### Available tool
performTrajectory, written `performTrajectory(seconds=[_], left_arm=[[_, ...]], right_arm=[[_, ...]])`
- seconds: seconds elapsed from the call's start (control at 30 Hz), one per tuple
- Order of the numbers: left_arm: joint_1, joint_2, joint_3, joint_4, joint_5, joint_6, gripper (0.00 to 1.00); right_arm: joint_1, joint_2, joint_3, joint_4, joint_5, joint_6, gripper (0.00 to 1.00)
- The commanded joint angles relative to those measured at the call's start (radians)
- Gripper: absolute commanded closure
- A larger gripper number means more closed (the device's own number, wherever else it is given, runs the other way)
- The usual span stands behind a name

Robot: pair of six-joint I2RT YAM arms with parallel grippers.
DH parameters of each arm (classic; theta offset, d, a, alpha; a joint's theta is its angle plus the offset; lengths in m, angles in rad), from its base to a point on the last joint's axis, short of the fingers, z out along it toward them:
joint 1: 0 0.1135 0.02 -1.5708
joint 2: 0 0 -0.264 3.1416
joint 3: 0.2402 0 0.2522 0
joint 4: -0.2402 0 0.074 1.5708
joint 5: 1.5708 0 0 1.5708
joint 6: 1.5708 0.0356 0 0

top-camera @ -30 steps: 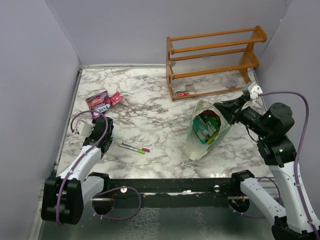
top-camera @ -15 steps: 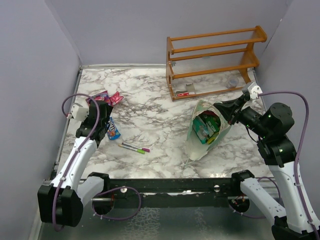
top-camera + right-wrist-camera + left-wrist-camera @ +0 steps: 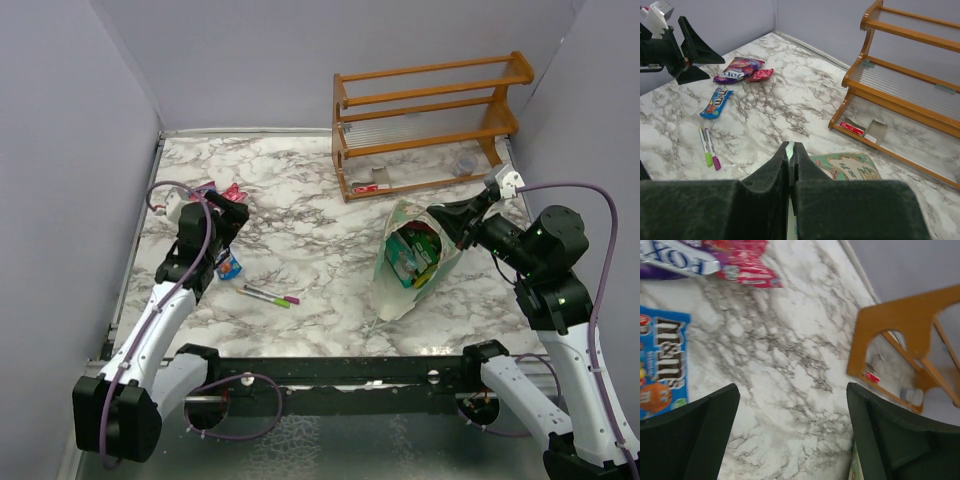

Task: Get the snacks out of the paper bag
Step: Take out the snack from the paper bag.

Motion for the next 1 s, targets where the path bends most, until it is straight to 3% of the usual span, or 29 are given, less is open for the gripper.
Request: performTrajectory(seconds=[0.0,0.13,0.3,0.4,0.53,0.63,0.73,0.8,0.9,0.97], left_arm=[[-0.093,-0.059,-0.051,0.400,0.245,0.236,0.10],[-0.311,-0.085,-0.054,0.568,0.330,0.541,0.10],[-0.616,-0.060,-0.040,0.611,0.499,0.855,0.10],[-0.868,-0.010,0.025,0.496,0.527,1.145,0.11],[-1.115,0.129,0.150,0.250,0.320,1.578,0.12],[-1.157,0.276,0.237,0.126,0.224,1.790,0.14],[-1.159,0.369,0.296,0.124,0.178,1.980,0.14],[-1.158,0.434,0.338,0.125,0.162,2.071,0.16],[-1.142,0.549,0.432,0.071,0.131,2.158,0.27],[-1.112,0.611,0.491,0.036,0.141,2.176,0.28]], right_arm=[[0.003,-0.020,0.040,0.083,-0.030,0.004,0.99],[0.003,-0.017,0.040,0.083,-0.027,0.004,0.99],[0.003,-0.011,0.042,0.087,-0.026,0.005,0.99],[0.003,-0.009,0.040,0.089,-0.029,0.007,0.99],[0.003,-0.011,0.043,0.083,-0.032,0.008,0.99],[0.003,-0.013,0.046,0.081,-0.034,0.008,0.99],[0.003,-0.015,0.048,0.078,-0.038,0.011,0.99],[0.003,-0.019,0.049,0.077,-0.038,0.015,0.99],[0.003,-0.022,0.046,0.081,-0.042,0.022,0.99],[0.003,-0.022,0.049,0.080,-0.044,0.022,0.99]])
